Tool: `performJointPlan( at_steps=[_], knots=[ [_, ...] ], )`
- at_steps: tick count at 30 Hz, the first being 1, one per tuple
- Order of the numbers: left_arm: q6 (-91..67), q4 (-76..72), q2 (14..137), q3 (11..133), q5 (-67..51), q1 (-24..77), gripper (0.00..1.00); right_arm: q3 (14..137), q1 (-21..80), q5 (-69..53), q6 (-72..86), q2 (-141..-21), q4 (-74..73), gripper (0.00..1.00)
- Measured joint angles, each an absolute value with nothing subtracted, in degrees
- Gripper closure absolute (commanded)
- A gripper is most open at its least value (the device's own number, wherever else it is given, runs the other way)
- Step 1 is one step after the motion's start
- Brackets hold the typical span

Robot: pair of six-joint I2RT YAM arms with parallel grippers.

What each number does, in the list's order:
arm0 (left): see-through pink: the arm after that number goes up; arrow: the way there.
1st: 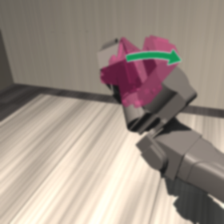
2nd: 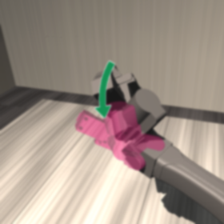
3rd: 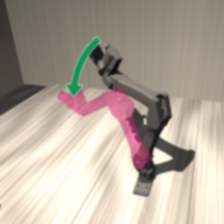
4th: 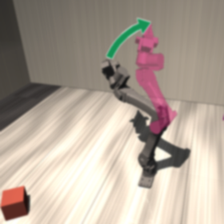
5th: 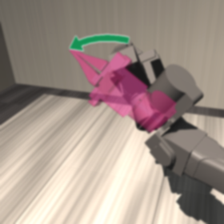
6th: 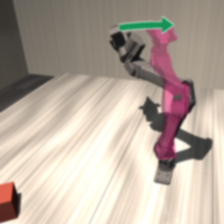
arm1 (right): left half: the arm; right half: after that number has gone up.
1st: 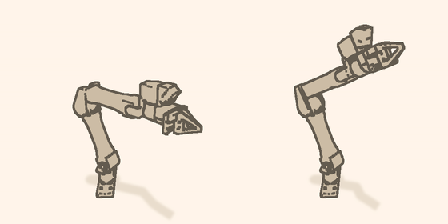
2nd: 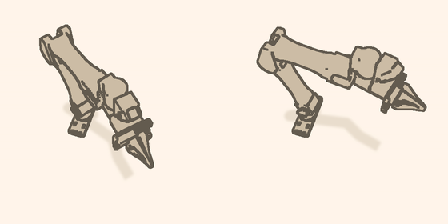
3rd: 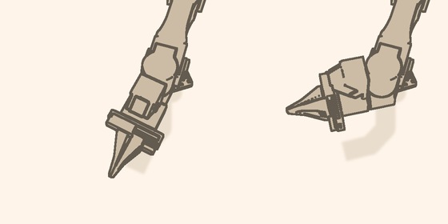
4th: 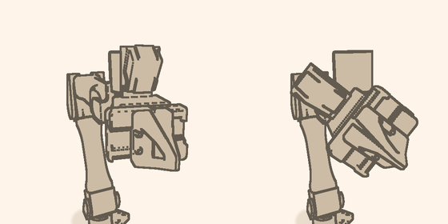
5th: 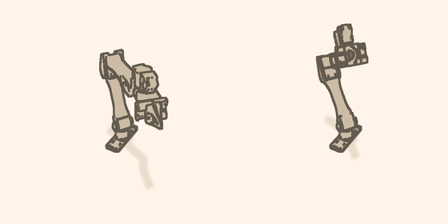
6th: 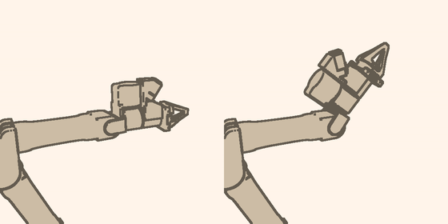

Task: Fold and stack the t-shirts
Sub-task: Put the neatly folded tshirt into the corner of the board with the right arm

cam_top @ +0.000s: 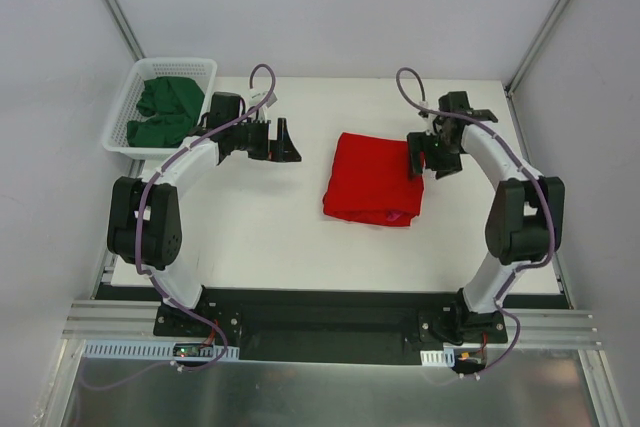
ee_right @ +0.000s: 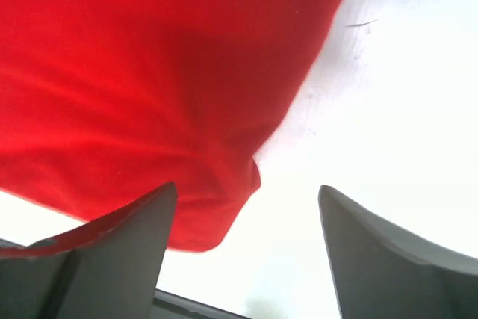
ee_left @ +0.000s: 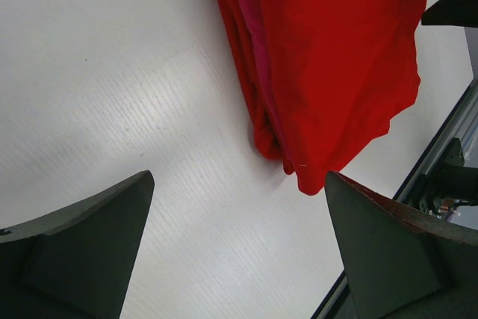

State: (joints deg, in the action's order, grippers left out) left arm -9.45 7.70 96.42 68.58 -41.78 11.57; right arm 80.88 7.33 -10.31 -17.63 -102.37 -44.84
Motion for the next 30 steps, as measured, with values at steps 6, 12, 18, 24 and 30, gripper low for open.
performJointPlan(
  at_steps=[6, 12, 18, 24, 30],
  knots=[
    [-9.45, 7.70, 96.42, 68.58, -41.80, 11.57, 0.01, 84.84, 7.94, -9.85, -17.58, -94.74, -45.69, 0.05],
    [-9.41, 7.70, 96.33, 68.58, -41.76, 11.57, 0.01, 88.58, 12.12, -13.67, -18.33, -93.36, -43.31, 0.03],
    [-7.38, 7.94, 93.86, 68.36, -40.80, 10.96, 0.01, 93.89, 19.42, -13.30, -20.60, -101.80, -43.29, 0.04],
    [-9.04, 7.84, 90.76, 68.12, -44.47, 0.80, 0.01, 94.50, 27.14, -3.09, -23.79, -108.01, -44.56, 0.04],
    [-6.63, 9.30, 87.31, 65.47, -43.48, -11.46, 0.00, 94.87, 29.98, 2.31, -25.02, -108.07, -45.95, 0.04]
  ],
)
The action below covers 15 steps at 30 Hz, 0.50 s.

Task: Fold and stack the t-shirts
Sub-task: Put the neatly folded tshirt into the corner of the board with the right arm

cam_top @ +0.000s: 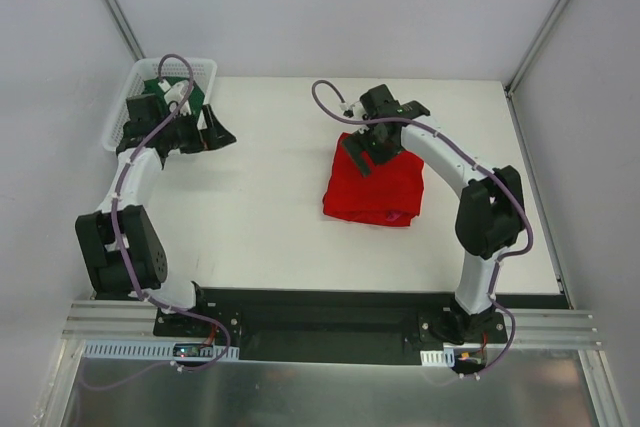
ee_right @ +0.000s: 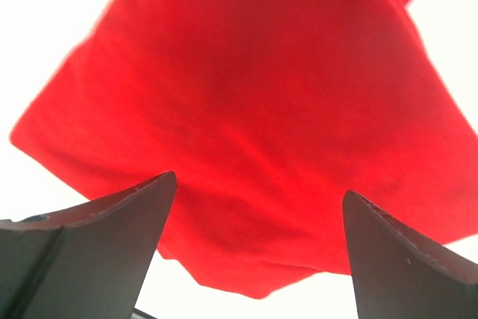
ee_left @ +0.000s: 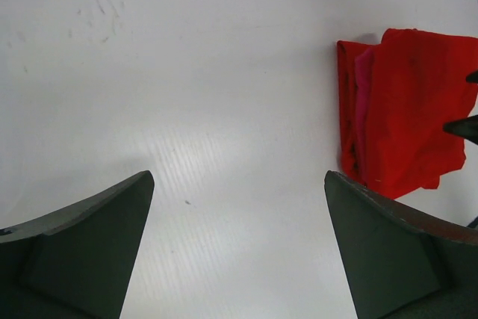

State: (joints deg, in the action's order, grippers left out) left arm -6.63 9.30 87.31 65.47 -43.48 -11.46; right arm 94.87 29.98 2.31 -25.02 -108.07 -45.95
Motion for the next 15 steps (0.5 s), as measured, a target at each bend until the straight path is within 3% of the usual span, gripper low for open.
performJointPlan(
  at_steps=[15],
  knots=[
    [2.79, 12.45, 73.19, 56.49, -41.50, -17.37, 0.01, 94.30, 29.41, 5.23, -25.08, -108.07, -47.51, 0.04]
  ],
)
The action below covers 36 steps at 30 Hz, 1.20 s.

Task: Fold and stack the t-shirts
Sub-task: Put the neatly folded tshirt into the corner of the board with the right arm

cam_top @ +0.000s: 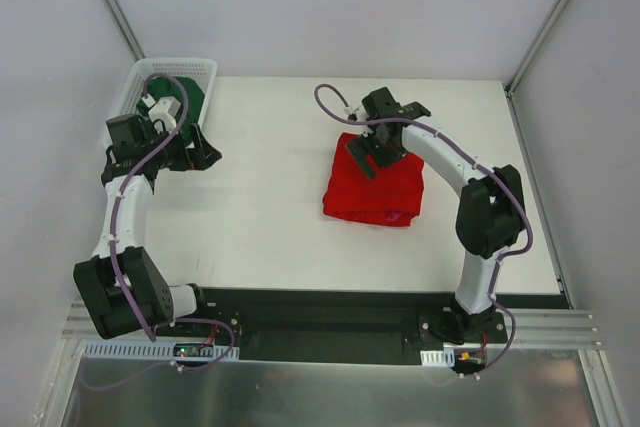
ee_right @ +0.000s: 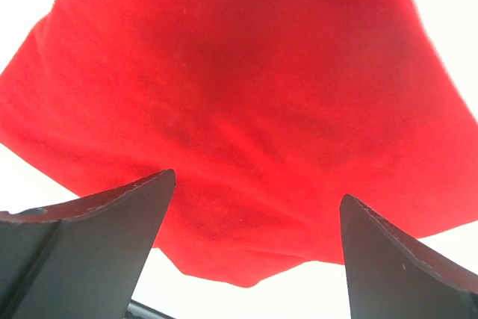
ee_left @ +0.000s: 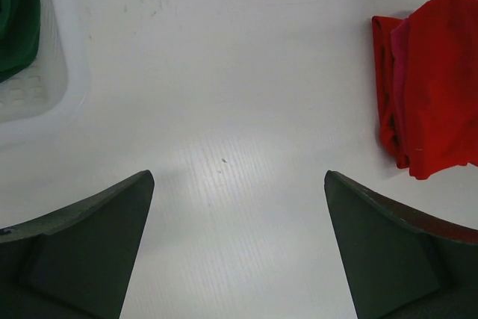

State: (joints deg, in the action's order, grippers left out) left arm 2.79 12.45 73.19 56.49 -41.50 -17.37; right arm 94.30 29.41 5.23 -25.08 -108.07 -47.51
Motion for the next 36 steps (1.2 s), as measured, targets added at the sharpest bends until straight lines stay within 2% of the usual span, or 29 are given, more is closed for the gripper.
performJointPlan(
  at_steps=[13, 22, 36],
  knots=[
    [3.92, 13.15, 71.22, 54.33, -41.54, -20.69, 0.01, 91.79, 29.45, 2.92, -25.10, -108.64, -48.10, 0.04],
    [3.99, 13.23, 71.11, 52.36, -41.58, -20.73, 0.01, 91.74, 29.50, 2.46, -26.39, -114.72, -45.34, 0.04],
    [5.13, 13.26, 68.84, 50.30, -41.93, -20.73, 0.01, 97.78, 25.15, -2.22, -27.44, -120.84, -47.00, 0.04]
  ],
)
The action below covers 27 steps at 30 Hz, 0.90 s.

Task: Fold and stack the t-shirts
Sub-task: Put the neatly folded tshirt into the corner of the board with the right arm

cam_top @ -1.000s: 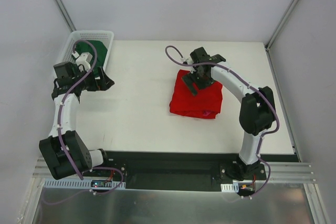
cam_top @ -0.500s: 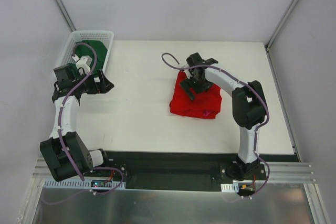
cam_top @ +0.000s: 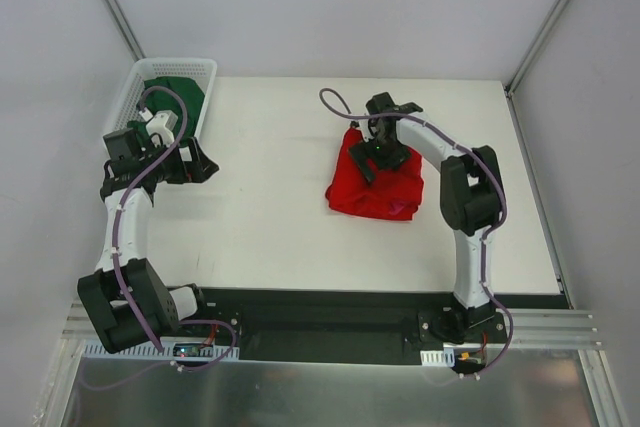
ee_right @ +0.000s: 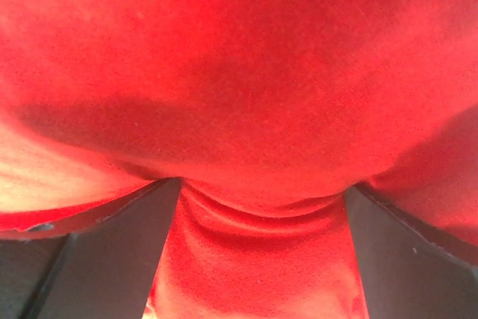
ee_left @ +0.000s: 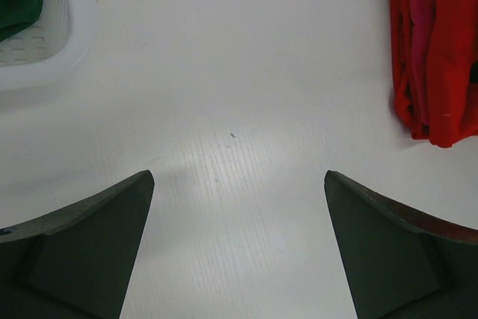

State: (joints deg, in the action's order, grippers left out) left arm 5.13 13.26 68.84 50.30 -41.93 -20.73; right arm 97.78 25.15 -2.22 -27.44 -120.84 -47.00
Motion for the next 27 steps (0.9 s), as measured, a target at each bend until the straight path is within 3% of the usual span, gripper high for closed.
performJointPlan(
  at_steps=[17, 27],
  knots=[
    [5.23, 13.23, 69.45, 50.19, -42.33, -20.73, 0.01, 80.88, 18.46, 0.10, -40.10, -109.69, -46.35, 0.01],
    [5.21, 13.23, 70.13, 50.19, -43.07, -20.73, 0.01, 78.81, 10.90, 1.15, -49.15, -106.76, -52.47, 0.00]
  ],
)
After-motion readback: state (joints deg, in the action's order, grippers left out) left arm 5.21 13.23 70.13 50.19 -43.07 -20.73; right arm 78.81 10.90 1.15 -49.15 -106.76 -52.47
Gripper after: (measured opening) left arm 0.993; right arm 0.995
